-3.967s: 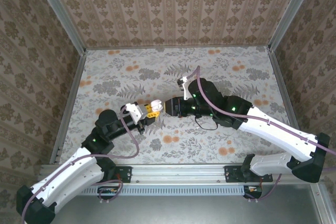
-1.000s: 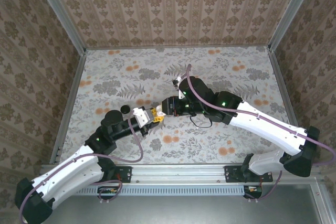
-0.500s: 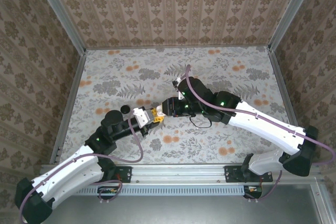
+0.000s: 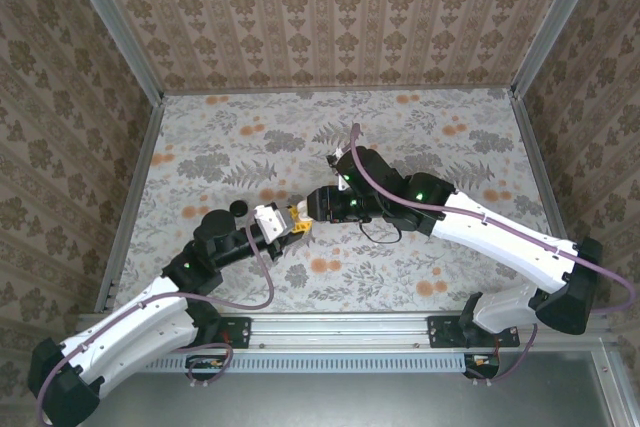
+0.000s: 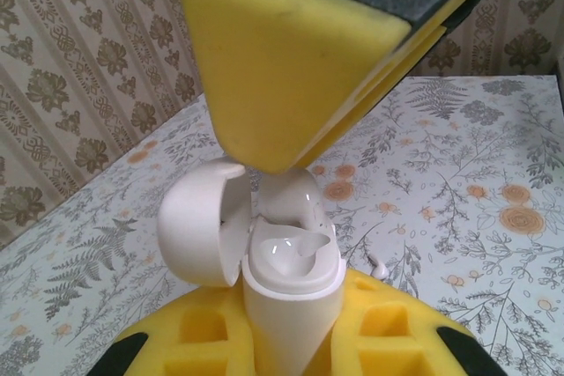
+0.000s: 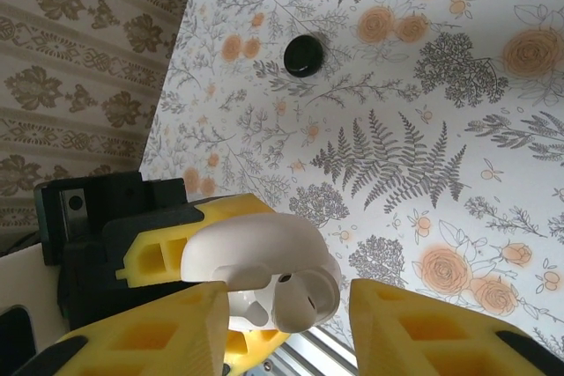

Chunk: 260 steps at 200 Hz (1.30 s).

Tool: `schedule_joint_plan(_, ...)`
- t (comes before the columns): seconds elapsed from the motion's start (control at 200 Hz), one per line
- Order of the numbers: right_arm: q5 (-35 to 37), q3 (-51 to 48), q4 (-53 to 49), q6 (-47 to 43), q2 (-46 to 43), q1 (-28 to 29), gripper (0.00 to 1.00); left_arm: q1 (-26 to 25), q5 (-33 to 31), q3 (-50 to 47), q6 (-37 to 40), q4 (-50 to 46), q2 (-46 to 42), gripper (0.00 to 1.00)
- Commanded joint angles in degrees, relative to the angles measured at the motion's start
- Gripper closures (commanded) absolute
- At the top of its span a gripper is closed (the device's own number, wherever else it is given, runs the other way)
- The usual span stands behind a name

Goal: Insert wireless bluetooth earbuds into charging case

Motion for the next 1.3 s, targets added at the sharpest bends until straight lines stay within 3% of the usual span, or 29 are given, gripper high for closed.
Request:
schedule_joint_plan(0.0,0.9,-2.0,3.1,0.9,-2.6,0.1,0.58,-0.3,-0.9,0.9,-0.6,3.3,-0.6,1.00)
schedule_joint_plan(0.15,2.9,-3.6,3.8,0.7,-4.5,0.1,0.58,-0.1,-0.9,0.8,-1.5,4.0,-0.7,1.00)
schedule_joint_plan(0.955,-1.1,-2.5,4.5,0.8,0.6,0.6,0.64,0.0,-1.0,0.9,-2.6,4.1,-0.9,1.00)
schedule_joint_plan(1.295,0.8,-5.5,8.0,0.9,-1.5,0.6,0.71,0.1,-1.0,1.4,-4.5,4.3,-0.9,1.00)
